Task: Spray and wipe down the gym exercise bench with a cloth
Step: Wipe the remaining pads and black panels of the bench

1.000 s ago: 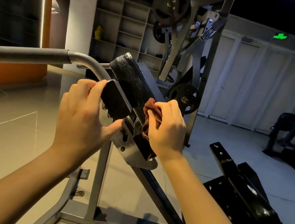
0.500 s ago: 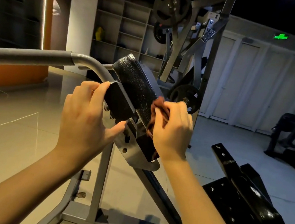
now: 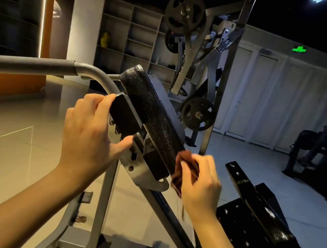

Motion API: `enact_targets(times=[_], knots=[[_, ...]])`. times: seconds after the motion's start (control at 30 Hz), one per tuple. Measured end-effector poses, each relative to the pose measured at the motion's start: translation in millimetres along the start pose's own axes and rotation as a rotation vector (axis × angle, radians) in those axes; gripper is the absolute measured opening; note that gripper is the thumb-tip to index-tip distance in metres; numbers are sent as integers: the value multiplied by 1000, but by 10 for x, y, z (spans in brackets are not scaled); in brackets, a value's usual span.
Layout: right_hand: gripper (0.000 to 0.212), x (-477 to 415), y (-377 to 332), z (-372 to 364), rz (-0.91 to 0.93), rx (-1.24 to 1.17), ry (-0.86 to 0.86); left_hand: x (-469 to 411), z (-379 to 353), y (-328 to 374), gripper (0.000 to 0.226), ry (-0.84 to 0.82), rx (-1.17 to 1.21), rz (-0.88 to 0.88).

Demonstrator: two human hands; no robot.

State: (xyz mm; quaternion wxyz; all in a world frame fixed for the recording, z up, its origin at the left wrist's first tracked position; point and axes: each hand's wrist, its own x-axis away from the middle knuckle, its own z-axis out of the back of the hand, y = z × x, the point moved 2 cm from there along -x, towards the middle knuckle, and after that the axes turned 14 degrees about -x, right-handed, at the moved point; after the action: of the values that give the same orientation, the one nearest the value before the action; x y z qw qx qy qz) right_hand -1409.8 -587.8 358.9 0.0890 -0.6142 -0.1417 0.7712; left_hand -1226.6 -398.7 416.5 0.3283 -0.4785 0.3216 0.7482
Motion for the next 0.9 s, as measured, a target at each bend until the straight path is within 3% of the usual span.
enact_targets(times=[0.13, 0.27, 0.4, 0.53, 0.7, 0.8, 0.9], knots=[[22, -463, -274, -316, 41, -15, -15, -20, 38, -16, 84, -17, -11, -24], [19, 34, 31, -167, 22, 100, -64, -23, 43, -32, 83, -16, -12, -31], [18, 621, 240, 148, -254, 128, -102, -11, 27, 1, 82, -20, 0, -12], [5, 226, -48, 178, -595, -295, 48, -9, 57, 15, 82, -14, 4, -23], [12, -639, -531, 70, -782, -772, 43, -16, 80, -12, 87, -35, -6, -47], [14, -1048, -752, -17, -743, -899, 1, -16, 77, -7, 87, -36, 16, -48], [13, -1404, -978, -164, -568, -900, -12, -27, 71, -12, 87, -22, 36, -43]])
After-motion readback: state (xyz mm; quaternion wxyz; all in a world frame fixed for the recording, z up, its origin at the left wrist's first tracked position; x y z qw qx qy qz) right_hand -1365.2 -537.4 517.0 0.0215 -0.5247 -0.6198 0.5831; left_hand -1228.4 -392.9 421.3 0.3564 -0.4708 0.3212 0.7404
